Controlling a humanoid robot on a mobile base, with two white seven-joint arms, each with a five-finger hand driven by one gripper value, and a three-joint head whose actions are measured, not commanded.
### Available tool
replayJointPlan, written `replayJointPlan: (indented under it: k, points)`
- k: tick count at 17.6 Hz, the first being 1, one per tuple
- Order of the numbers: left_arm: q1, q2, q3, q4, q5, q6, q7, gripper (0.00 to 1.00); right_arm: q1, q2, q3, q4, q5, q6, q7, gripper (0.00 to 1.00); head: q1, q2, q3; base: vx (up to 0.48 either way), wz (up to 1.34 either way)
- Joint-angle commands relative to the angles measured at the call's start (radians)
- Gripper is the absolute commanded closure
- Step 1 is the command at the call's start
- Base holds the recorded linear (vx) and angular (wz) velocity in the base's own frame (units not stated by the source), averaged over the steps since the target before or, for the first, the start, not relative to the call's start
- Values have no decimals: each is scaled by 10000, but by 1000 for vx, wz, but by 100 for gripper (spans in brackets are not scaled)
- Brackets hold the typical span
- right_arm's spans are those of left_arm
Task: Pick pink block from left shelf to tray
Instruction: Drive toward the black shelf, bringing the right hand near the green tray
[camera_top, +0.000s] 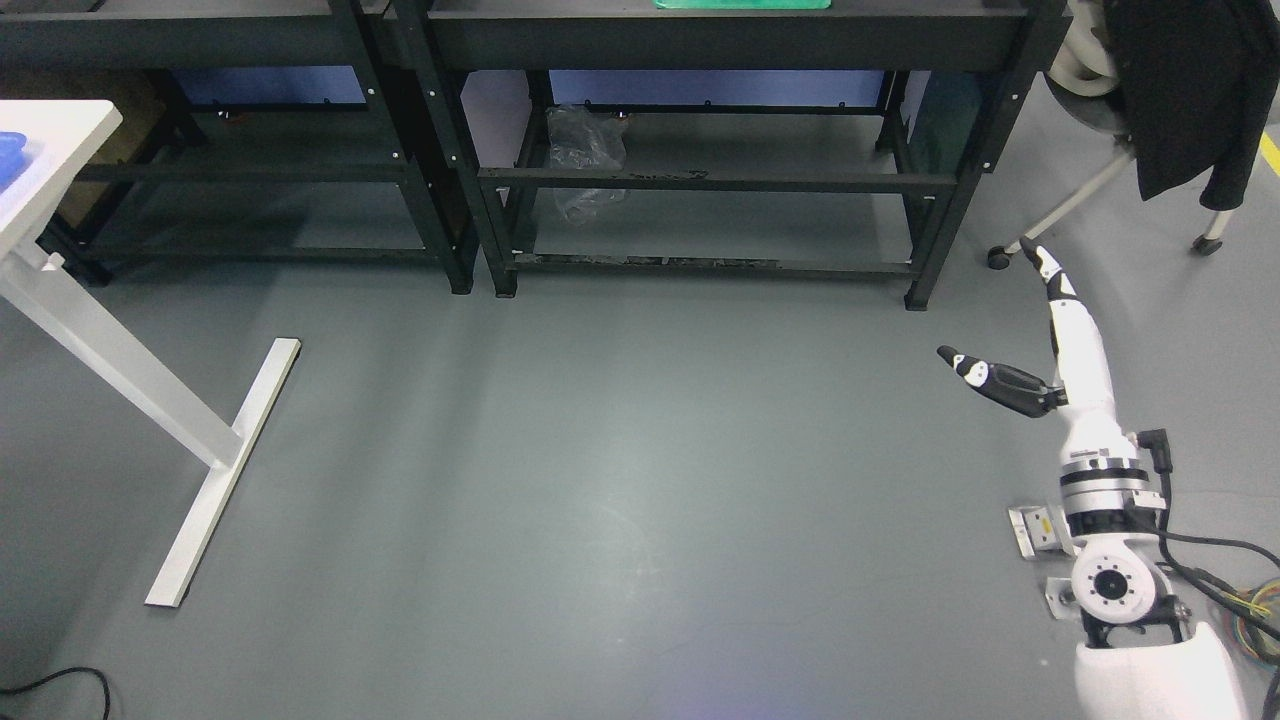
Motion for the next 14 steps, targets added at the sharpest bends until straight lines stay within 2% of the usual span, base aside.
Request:
replayJointPlan:
  k: [1, 6, 14]
  points:
    - [199, 175, 0, -175, 0, 7, -1, 0, -33, -1018, -38, -152, 1748, 20, -381, 1, 0, 0, 0, 160, -12]
    - [199, 175, 0, -175, 0, 7, -1, 0, -33, -928, 177, -152, 1860, -532, -886, 1, 0, 0, 0, 175, -40]
    - [199, 175, 0, -175, 0, 7, -1, 0, -3, -697, 162, -152, 1539, -502, -1117, 1, 0, 0, 0, 137, 82]
